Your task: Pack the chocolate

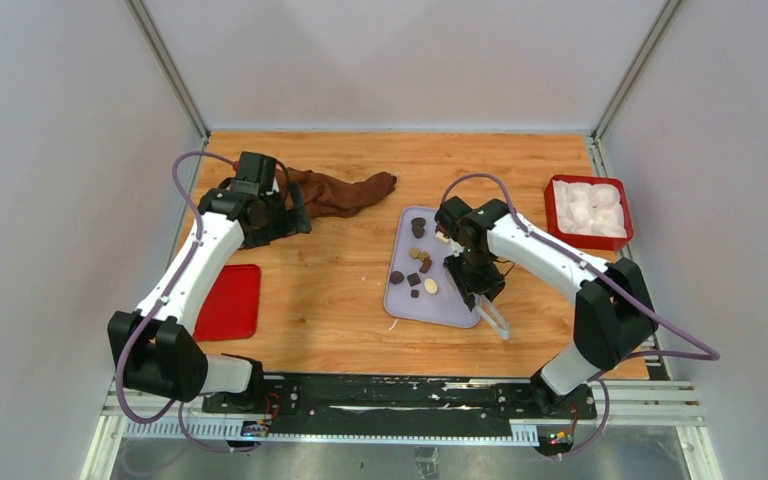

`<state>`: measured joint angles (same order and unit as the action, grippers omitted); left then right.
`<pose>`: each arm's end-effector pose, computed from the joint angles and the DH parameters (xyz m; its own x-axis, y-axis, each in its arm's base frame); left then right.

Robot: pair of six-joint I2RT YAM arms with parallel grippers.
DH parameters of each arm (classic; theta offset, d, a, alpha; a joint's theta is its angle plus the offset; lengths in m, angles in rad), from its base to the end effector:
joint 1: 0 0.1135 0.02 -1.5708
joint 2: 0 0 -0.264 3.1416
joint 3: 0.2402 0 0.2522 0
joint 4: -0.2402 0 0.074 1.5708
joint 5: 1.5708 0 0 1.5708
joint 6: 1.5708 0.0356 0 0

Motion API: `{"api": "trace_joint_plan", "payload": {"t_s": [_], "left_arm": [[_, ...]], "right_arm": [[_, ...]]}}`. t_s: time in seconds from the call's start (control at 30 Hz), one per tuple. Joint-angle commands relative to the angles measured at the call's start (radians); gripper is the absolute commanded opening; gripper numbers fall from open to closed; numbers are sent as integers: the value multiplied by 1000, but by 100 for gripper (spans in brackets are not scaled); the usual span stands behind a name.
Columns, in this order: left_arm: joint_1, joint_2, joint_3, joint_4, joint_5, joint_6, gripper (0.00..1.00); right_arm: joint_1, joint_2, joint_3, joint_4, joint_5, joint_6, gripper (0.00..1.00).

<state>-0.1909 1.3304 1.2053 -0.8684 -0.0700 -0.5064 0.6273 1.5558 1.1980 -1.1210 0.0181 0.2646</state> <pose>0.2631 -0.0483 0.3071 -0.7931 -0.3395 -0.5057 -0.2663 0.9400 -0.2135 0.2243 0.1618 0.2387 -0.9313 -0.3522 -0.0934 -0.3543 0.9351 0.0066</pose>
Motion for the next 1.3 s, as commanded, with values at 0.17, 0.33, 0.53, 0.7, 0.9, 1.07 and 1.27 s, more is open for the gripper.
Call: {"api": "trace_joint_plan", "payload": {"t_s": [0.17,0.33,0.53,0.7,0.9,1.07,1.27], "left_arm": [[4,-12,-16,1,35,24,100],[4,-12,-21,2,35,26,100],[4,-3,-9,2,45,38,100],[4,10,6,2,45,45,100],[4,24,17,2,47,43,100],[4,38,30,2,54,42,100],[4,42,55,1,64,39,100]], "right_arm": [[-12,12,-42,-4,-2,-3,46],[-11,24,-54,0,-2,-1,45],[-11,19,-61,3,-41,0,42],[-11,30,-59,-6,-51,-5,23],[-11,-5,11,-58,-20,-5,0],[-37,-47,115,-115,68,-18,0],[-148,-105,215,-160,85,-33,0]]}}
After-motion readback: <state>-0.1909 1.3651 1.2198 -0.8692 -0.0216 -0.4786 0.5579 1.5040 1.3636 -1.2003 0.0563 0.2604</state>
